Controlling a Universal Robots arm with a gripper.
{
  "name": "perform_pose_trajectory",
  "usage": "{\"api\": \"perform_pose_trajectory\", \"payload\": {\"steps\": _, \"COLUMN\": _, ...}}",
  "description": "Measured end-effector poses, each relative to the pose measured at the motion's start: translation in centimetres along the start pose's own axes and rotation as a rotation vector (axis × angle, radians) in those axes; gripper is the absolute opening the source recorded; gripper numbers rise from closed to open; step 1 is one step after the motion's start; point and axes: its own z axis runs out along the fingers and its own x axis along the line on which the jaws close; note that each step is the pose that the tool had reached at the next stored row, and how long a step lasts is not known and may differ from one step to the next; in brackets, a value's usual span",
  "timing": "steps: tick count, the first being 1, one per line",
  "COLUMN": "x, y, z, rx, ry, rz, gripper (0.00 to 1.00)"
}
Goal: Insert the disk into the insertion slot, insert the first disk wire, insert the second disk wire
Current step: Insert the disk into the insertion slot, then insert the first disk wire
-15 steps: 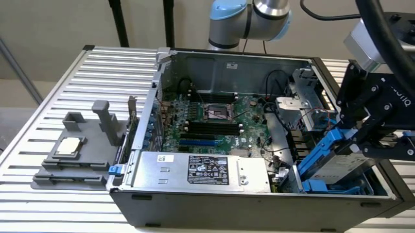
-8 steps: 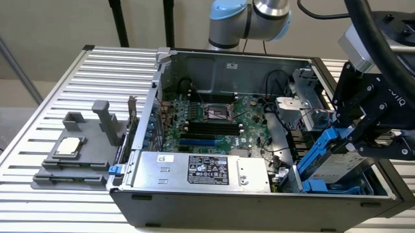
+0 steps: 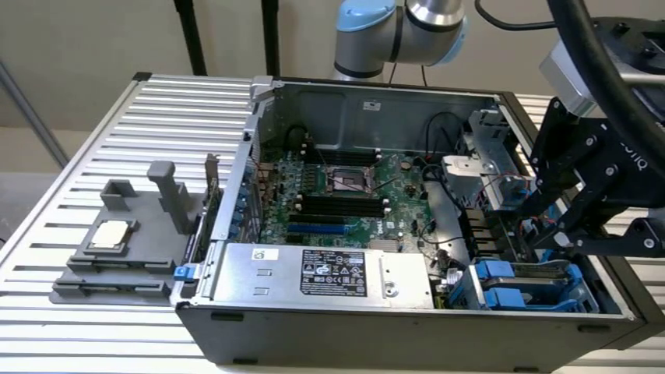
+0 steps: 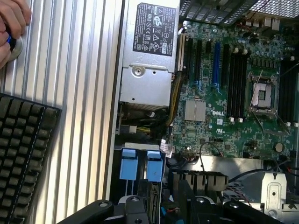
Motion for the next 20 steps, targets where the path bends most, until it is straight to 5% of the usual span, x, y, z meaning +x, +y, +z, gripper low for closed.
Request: {"api": "perform_pose_trajectory", "payload": {"steps": 20, "x": -0.19, "y": -0.53, "z": 0.02, "rx": -0.0004, "ry": -0.0003, "rz": -0.001, "gripper": 0.39}}
